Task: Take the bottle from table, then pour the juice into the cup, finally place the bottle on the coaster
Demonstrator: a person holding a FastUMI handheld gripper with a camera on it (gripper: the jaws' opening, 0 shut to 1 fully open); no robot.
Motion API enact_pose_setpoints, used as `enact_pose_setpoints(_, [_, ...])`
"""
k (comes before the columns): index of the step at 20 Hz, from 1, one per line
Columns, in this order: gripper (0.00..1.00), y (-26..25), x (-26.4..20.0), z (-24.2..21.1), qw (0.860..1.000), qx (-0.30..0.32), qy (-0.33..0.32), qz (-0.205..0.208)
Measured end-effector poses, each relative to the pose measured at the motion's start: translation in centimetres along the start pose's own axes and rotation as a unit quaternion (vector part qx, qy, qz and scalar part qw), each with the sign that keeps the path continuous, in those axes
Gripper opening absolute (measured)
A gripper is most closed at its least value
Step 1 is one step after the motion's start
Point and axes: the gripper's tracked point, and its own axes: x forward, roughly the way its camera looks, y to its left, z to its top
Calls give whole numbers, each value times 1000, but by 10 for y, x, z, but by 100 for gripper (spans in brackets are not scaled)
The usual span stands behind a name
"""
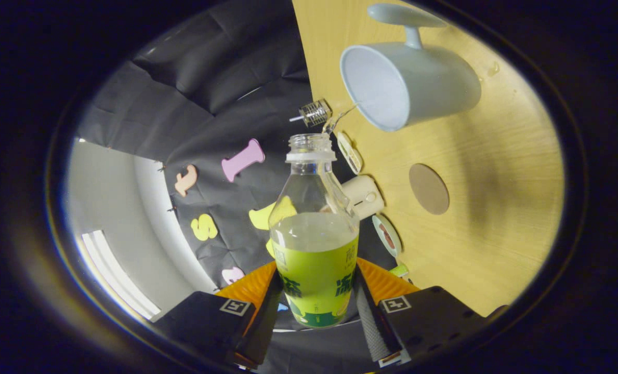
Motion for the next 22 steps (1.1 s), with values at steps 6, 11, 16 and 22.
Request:
enact_pose_setpoints(6, [76, 10, -1, -1, 1000, 25, 0, 14])
enact_pose_setpoints(11, [76, 23, 3, -2, 998, 57, -1, 34])
enact_pose_setpoints(16, [76, 32, 0, -4, 995, 84, -5, 48])
enact_pose_setpoints(22, [76, 43, -1, -1, 993, 99, -9, 65])
